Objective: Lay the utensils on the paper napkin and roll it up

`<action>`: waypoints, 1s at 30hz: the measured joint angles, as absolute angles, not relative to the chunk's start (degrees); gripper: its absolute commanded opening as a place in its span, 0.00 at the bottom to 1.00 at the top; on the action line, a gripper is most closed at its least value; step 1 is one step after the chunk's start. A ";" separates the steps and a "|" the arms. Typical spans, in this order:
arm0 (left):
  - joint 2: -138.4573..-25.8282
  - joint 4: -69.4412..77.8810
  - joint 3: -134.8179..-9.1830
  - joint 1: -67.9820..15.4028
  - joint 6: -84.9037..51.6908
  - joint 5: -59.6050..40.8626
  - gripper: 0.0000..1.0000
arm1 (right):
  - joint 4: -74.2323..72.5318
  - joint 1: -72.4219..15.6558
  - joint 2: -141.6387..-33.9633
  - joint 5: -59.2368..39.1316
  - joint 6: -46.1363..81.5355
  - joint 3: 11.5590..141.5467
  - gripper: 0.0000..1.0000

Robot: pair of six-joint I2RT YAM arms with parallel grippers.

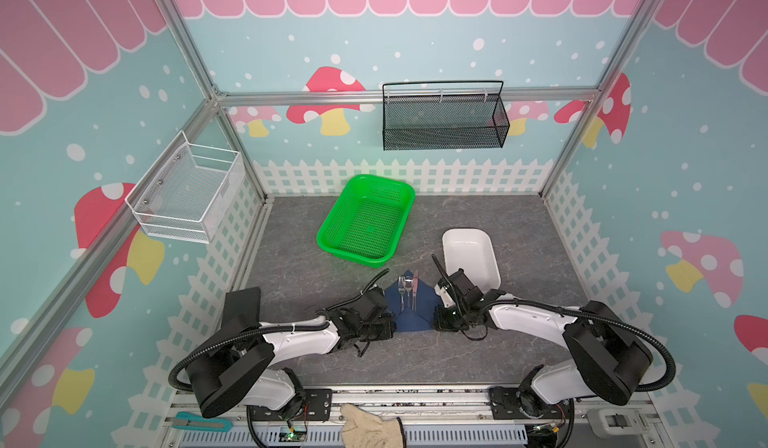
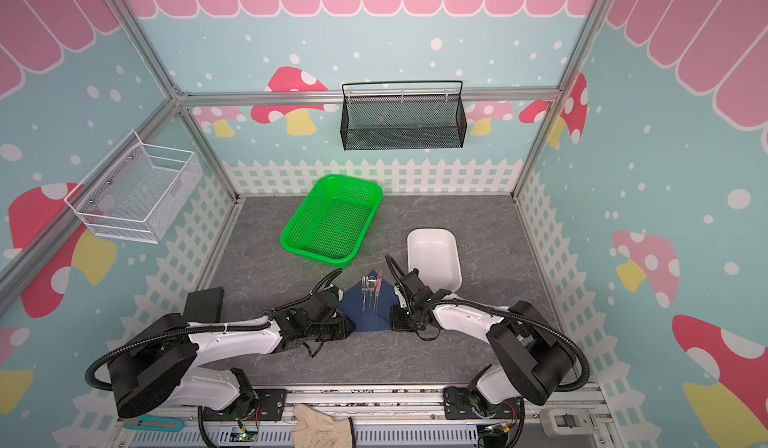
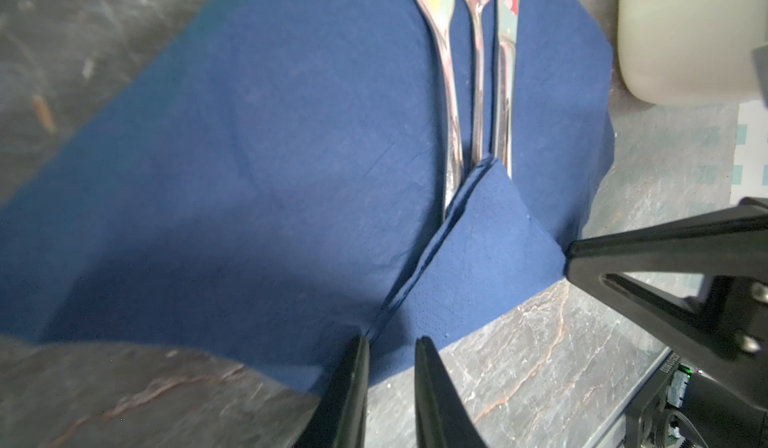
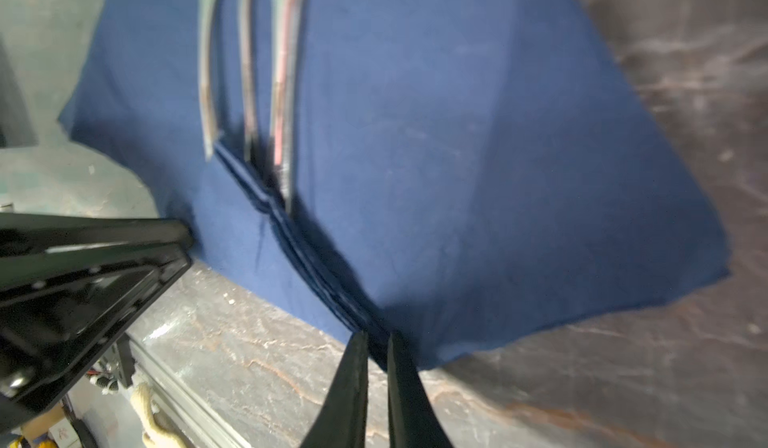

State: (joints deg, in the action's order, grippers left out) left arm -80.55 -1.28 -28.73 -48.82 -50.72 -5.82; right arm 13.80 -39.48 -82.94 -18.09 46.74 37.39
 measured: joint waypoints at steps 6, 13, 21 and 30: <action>-80.55 -1.26 -28.73 -48.80 -50.72 -5.82 0.24 | 11.92 -39.99 -82.89 -21.08 46.48 38.61 0.10; -80.55 -1.26 -28.73 -48.80 -50.72 -5.85 0.25 | 12.53 -40.51 -85.30 -21.08 46.26 38.85 0.10; -80.55 -1.28 -28.73 -48.77 -50.70 -6.07 0.24 | 15.09 -40.60 -86.28 -17.58 46.24 38.89 0.11; -80.55 -1.28 -28.73 -48.77 -50.70 -6.07 0.24 | 20.49 -40.62 -85.30 -13.78 45.82 40.88 0.11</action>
